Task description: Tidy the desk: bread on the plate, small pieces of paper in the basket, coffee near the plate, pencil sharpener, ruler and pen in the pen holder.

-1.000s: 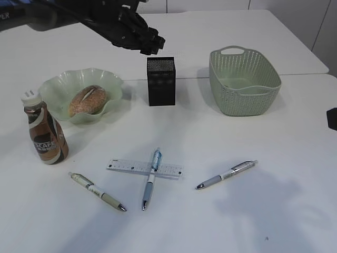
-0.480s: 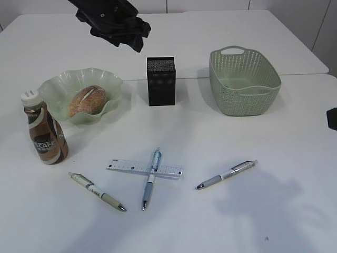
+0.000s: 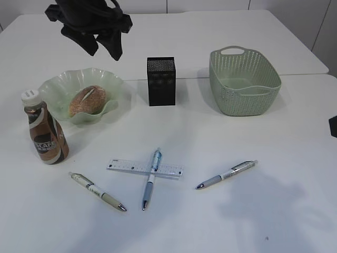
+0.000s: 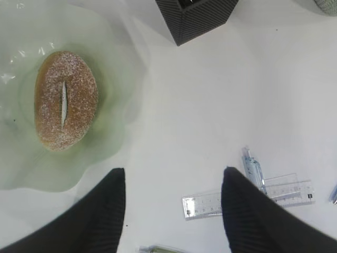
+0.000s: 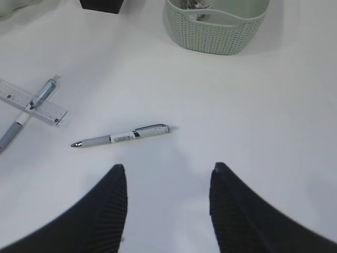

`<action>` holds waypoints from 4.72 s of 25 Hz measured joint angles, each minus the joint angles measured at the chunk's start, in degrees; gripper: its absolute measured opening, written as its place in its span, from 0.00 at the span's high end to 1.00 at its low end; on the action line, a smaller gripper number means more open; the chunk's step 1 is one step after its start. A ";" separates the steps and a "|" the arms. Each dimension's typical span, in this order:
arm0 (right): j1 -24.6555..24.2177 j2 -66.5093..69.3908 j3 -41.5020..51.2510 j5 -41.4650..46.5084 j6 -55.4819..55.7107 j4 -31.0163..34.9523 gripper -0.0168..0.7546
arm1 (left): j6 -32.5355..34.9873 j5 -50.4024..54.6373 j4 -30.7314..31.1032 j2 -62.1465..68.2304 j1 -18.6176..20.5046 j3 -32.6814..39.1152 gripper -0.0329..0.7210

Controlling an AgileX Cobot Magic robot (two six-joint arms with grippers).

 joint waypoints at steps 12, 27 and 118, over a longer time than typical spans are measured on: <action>0.00 0.00 0.00 2.48 0.00 0.39 0.45 | -0.20 0.85 -1.42 -6.25 0.00 0.00 0.53; 0.00 0.00 0.00 2.74 0.00 0.56 0.45 | -1.19 -5.81 0.93 -22.57 0.00 20.76 0.54; 0.00 17.41 -12.06 8.89 -28.94 17.09 0.45 | -1.68 -69.73 -0.02 -47.78 0.87 89.80 0.55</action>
